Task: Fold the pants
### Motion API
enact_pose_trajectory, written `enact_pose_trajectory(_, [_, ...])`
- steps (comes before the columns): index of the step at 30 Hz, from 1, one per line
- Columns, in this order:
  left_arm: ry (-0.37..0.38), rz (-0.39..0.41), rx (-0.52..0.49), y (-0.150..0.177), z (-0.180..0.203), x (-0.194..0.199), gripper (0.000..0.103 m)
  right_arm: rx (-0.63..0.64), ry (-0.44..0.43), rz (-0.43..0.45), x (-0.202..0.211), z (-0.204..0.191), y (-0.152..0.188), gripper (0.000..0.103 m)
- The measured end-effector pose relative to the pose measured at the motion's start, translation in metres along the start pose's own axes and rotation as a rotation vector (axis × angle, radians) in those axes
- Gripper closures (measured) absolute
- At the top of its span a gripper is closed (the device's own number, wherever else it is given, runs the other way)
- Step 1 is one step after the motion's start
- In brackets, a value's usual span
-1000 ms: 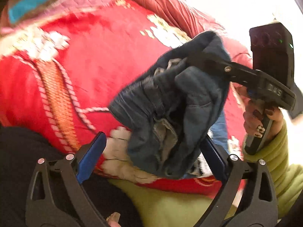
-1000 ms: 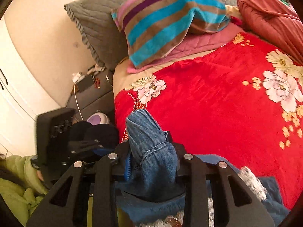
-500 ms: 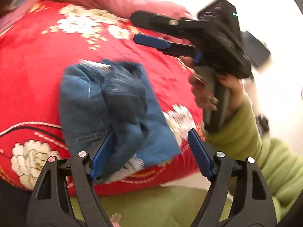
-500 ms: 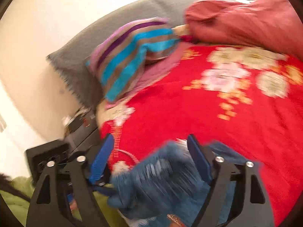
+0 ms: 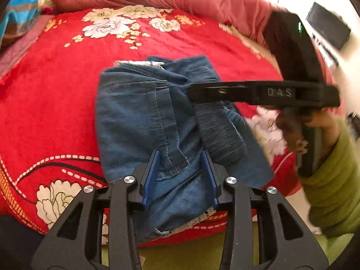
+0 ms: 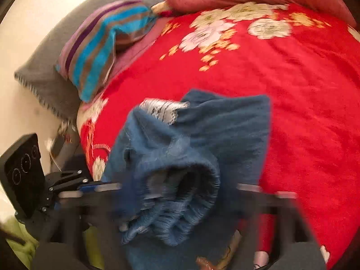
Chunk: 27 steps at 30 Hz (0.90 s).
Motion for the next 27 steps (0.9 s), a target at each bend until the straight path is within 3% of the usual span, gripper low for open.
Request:
enact_pose_trajectory(2, [-0.024,0.012,-0.027,0.000,0.001,0.002,0.075,0.021,-0.038,0.049,0.013,-0.011,-0.004,0.066])
enact_pose_trajectory(4, [-0.022,0.019,-0.031,-0.001,-0.001,0.002,0.075,0.022,-0.031,0.086,0.025,-0.012,-0.007,0.066])
enact_pose_trajectory(7, [-0.007,0.019,-0.022,0.001,-0.002,0.001,0.075,0.010,0.080,0.046,0.017,0.010,0.004,0.066])
enact_pose_trajectory(12, [0.000,0.016,-0.032,0.005,0.003,0.002,0.075,-0.077,0.074,0.047,0.009,0.029,0.017,0.063])
enact_pose_trajectory(15, [0.001,0.017,-0.028,0.004,0.002,0.003,0.073,-0.071,0.089,0.055,0.012,0.027,0.015,0.054])
enact_pose_trajectory(17, [0.001,0.021,-0.026,0.004,0.002,0.004,0.073,-0.071,0.092,0.069,0.018,0.025,0.012,0.042])
enact_pose_trajectory(21, [-0.002,0.026,-0.028,0.004,0.002,0.006,0.070,-0.049,0.122,0.103,0.033,0.020,0.007,0.032])
enact_pose_trajectory(25, [-0.001,0.030,-0.025,0.004,0.003,0.007,0.067,-0.041,0.127,0.127,0.047,0.016,0.009,0.031])
enact_pose_trajectory(27, [-0.004,0.032,-0.027,0.004,0.004,0.008,0.064,-0.036,0.137,0.138,0.053,0.015,0.010,0.022])
Point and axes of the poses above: each gripper's, at about its wrist camera, not at the fingertips, and x roughly against the way its jaws point, z to its right, y to its underside, the point moved 8 cm from there along -x, roughly the way its jaws point, and after that the axes turned 4 degrees about x, right-handed, at the moved point
